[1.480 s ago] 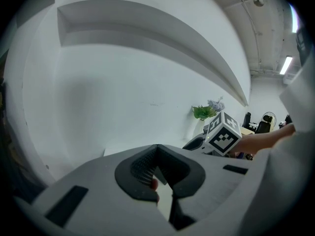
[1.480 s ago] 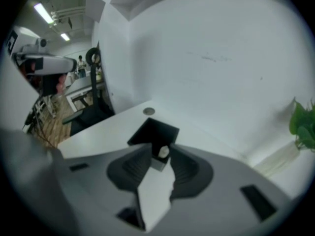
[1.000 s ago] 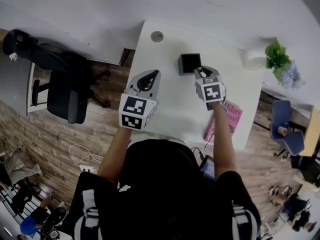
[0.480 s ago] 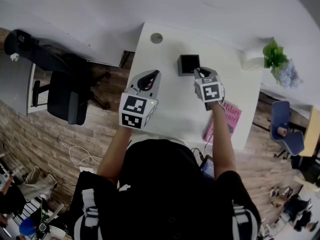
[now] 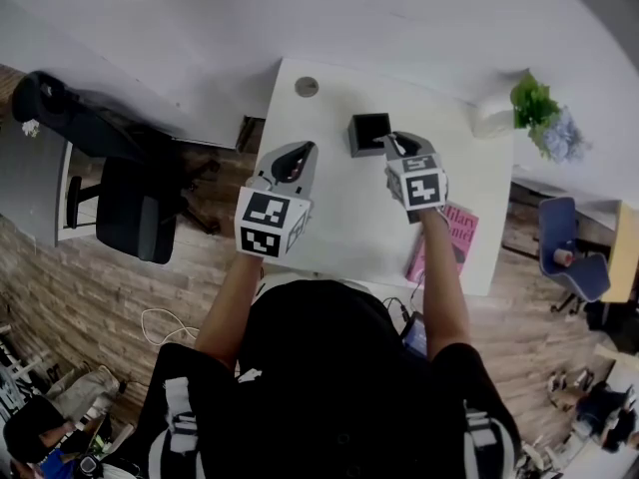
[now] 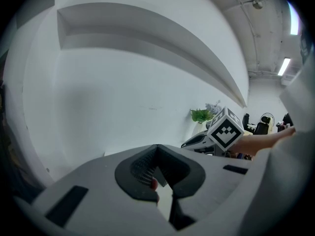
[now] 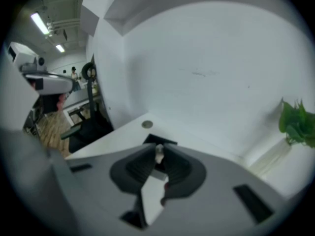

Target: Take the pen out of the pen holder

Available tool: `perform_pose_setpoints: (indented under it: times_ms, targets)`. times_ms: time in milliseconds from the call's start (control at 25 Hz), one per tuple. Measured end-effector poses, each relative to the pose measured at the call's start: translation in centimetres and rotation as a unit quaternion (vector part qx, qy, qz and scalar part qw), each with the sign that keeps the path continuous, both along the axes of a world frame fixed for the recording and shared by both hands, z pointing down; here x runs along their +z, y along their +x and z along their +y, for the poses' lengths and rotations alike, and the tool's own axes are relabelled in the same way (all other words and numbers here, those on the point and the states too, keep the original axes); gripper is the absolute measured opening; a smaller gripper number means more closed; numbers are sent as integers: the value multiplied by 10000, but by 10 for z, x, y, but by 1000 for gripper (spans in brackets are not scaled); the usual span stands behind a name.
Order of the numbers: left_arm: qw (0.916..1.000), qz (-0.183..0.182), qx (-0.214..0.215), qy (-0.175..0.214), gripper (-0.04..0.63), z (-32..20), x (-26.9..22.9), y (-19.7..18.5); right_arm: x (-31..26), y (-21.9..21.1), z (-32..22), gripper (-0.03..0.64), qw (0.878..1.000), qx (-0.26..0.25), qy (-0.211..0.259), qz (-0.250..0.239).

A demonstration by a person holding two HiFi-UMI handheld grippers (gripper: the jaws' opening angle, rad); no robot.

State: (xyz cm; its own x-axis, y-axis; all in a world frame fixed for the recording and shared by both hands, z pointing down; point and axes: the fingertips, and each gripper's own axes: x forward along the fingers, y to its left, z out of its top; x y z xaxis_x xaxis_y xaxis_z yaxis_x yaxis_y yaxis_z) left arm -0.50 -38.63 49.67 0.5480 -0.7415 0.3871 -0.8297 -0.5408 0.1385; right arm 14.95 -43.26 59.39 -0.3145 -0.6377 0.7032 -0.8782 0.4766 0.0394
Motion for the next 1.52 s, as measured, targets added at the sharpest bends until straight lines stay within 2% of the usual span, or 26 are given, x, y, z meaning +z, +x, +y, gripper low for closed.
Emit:
perform_pose_setpoints:
  times_ms: [680, 1200, 1520]
  targets:
    - [9978, 60, 309, 577, 20, 6, -50, 7, -103, -2, 28, 74, 9934, 312, 1059, -325]
    - [9922, 93, 404, 1178, 20, 10, -99, 7, -202, -3, 51, 74, 9719, 482, 2251, -495]
    - [9865, 130, 436, 1575, 20, 13, -133, 12, -244, 4, 64, 74, 9576, 563, 2763, -588]
